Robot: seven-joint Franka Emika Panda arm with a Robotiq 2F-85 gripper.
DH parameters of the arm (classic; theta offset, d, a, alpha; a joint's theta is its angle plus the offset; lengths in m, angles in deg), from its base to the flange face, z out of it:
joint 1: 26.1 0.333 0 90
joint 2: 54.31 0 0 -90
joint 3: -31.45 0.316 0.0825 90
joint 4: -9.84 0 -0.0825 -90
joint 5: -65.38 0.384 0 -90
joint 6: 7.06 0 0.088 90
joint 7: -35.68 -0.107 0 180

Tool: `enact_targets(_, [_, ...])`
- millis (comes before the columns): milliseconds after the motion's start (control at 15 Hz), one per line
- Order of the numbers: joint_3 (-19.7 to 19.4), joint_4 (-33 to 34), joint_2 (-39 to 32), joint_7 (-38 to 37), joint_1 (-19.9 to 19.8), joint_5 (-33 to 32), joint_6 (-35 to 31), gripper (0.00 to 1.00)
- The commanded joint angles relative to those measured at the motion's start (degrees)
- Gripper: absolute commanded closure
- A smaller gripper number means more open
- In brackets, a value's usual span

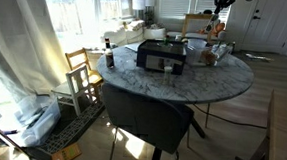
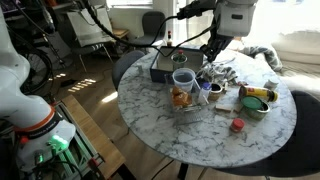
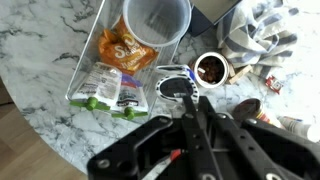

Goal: Take the gloves out of the jar

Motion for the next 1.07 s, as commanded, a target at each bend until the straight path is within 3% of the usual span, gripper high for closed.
enact_targets(0, [-0.6,2.5,-3.4,-6.2,0.6,-0.3,-6.6,0.98])
enact_targets(200, [-1.1,3.6,-5.6,-10.8,1.1,-3.5,-12.6,0.98])
enact_targets(400, [-2.1,5.6,-8.4,-15.8,2.1,-10.1,-13.6,0.98])
enact_targets(1000, [-3.7,16.7,-20.6,-33.0,7.2,-29.1,-2.5,0.98])
